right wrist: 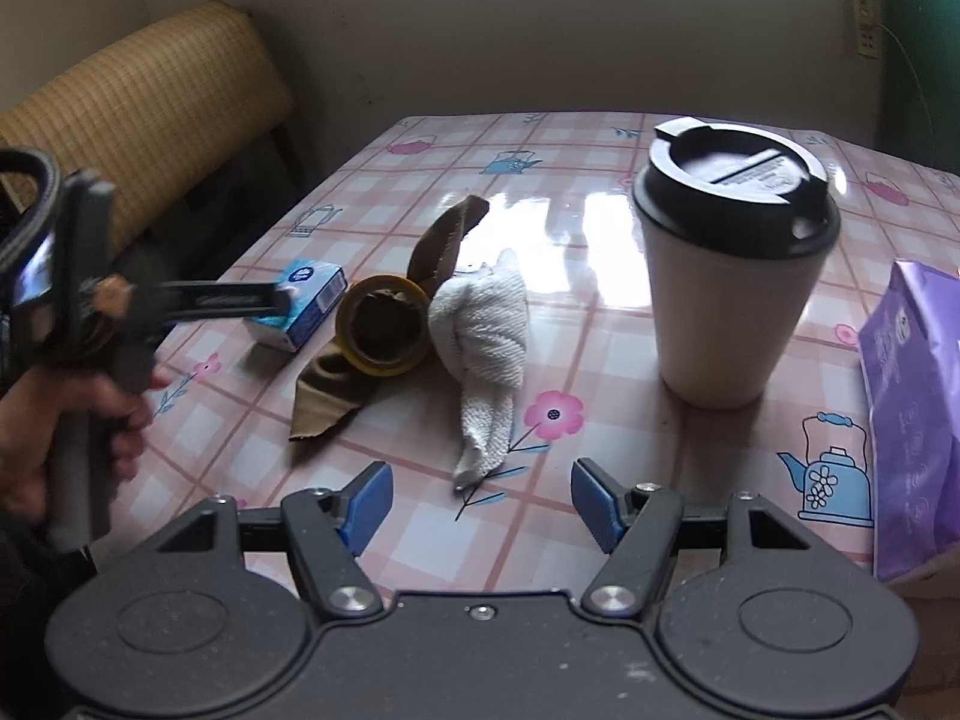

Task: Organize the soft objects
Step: 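Grasp the blue tissue pack with the left tool while the right tool grasps the yellow tape roll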

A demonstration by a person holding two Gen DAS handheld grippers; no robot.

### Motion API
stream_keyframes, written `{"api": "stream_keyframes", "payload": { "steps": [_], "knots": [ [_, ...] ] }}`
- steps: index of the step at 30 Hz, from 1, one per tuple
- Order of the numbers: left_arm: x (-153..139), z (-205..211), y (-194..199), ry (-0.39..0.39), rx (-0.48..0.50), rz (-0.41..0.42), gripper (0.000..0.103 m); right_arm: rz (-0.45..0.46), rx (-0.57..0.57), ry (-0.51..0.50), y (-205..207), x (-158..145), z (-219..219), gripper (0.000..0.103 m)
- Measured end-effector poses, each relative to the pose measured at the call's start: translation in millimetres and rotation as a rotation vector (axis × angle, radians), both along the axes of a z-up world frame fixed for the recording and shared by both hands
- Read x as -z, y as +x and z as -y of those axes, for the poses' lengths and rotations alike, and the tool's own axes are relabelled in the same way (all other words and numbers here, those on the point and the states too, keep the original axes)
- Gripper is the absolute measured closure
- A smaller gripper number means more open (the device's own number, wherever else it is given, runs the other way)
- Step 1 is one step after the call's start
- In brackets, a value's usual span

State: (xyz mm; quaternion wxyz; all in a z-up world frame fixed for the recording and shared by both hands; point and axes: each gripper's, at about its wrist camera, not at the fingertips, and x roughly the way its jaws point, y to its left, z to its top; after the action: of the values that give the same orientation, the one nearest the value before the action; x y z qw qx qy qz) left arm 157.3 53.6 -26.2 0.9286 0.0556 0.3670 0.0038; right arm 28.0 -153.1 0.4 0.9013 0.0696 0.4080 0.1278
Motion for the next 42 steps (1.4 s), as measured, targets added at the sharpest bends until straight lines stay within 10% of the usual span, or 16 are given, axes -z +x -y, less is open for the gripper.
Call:
{"api": "stream_keyframes", "payload": {
  "steps": [8, 12, 20, 33, 42],
  "knots": [
    [17.2, 0.8, 4.7, -0.042, 0.057, -0.035, 0.014, 0.014, -0.05, 0.004, 14.7, -4.2, -12.9, 0.025],
    [14.6, -0.7, -0.8, -0.021, 0.079, 0.008, 0.049, 0.036, -0.103, 0.002, 34.0, -5.2, -31.8, 0.025],
    [-2.2, -20.0, -17.4, -0.077, 0.034, 0.035, 0.05, 0.061, -0.195, 0.037, 71.5, 3.0, -73.1, 0.028],
    [-7.9, -19.8, -39.6, -0.135, -0.001, 0.015, 0.05, 0.038, -0.163, 0.01, 105.6, 22.1, -95.3, 0.09],
    [-30.5, -2.6, -58.5, -0.16, 0.039, 0.056, 0.05, 0.129, -0.156, 0.015, 65.9, -17.5, -64.1, 0.091]
  ]
}}
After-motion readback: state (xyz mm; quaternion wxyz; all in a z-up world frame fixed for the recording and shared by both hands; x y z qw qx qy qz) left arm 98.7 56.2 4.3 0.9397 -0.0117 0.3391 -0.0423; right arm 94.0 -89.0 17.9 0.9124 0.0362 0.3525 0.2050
